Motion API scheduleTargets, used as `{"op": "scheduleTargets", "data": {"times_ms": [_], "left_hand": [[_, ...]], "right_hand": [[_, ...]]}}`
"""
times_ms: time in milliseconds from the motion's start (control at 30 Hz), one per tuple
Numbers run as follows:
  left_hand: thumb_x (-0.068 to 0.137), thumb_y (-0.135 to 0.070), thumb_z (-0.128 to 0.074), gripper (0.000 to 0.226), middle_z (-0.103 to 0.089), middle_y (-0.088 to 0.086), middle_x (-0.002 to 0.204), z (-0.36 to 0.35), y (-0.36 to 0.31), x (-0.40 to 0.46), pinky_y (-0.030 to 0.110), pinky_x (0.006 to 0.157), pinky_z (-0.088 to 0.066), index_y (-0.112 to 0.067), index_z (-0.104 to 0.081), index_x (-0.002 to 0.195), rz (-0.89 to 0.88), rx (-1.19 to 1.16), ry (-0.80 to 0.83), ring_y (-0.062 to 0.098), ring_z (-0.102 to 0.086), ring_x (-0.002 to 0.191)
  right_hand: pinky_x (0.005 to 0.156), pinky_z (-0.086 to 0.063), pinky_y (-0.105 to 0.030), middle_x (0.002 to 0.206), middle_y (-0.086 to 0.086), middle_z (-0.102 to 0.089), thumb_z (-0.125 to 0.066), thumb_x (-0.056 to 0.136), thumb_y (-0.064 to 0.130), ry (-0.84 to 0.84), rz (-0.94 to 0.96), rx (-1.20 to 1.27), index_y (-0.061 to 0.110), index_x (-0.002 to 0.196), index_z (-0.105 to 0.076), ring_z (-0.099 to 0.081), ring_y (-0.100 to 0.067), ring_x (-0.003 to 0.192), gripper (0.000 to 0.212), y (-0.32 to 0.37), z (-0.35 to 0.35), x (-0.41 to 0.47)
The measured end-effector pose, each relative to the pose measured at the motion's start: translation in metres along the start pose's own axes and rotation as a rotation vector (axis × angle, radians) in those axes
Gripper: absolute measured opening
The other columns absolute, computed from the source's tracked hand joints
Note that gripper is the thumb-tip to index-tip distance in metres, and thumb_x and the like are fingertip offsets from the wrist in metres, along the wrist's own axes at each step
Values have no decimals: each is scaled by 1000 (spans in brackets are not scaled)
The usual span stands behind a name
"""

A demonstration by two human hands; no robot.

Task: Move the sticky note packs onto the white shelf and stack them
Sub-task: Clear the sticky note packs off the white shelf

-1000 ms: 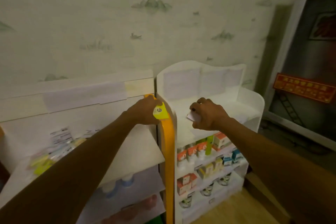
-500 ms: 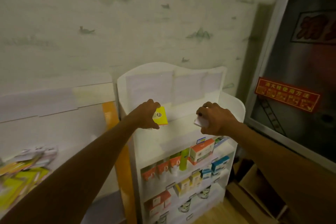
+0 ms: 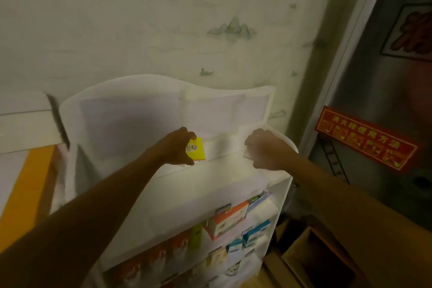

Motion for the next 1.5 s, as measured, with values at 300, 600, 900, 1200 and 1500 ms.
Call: {"op": "scheduleTargets", "data": {"times_ms": [300,600,900,1200,1500], "left_hand": [[69,-31,-83,78,-45,10,129,-40,-5,83,33,92,-41,-14,-45,135,153,-42,-2,29,-49,115],[67,-28,-83,78,-45,10,128,-66,-15,134,28,88,-41,-14,-45,134,391,-4,-10,28,-52,113],[67,-26,-81,73,-47,10,125,-123,-11,153,30,87,-45,-13,-46,130,485,-22,39,28,-53,111],[69,-31,-80,76,-43,4,129,-181,1,138,33,88,-47,-17,-43,133,580,-52,102,24,-50,113],[71,-35,-80,79,-41,4,133,-205,3,123,30,90,-45,-17,-40,136,612,-58,138,22,-46,117]], "right_hand": [[94,-47,-38,142,-3,-36,-74,74,25,72,159,35,23,131,-48,-38,-23,124,63,-87,-40,88],[99,-42,-36,140,-9,-35,-73,75,19,144,398,109,17,132,-48,-39,-27,124,62,-134,-80,170],[99,-39,-41,130,-10,-40,-63,76,19,257,556,145,13,125,-52,-41,-30,118,50,-134,-171,217],[107,-31,-41,138,-9,-38,-55,74,34,383,589,77,15,127,-53,-32,-32,132,56,-153,-268,231],[111,-24,-29,149,-14,-26,-59,86,5,355,615,151,9,132,-53,-22,-31,140,47,-164,-283,236]]}}
Point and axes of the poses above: each hand's wrist, its own x-axis towards the middle knuckle, its own z-axis out of the back of the hand, y = z × x, the point moved 9 cm from there along x, towards the middle knuckle
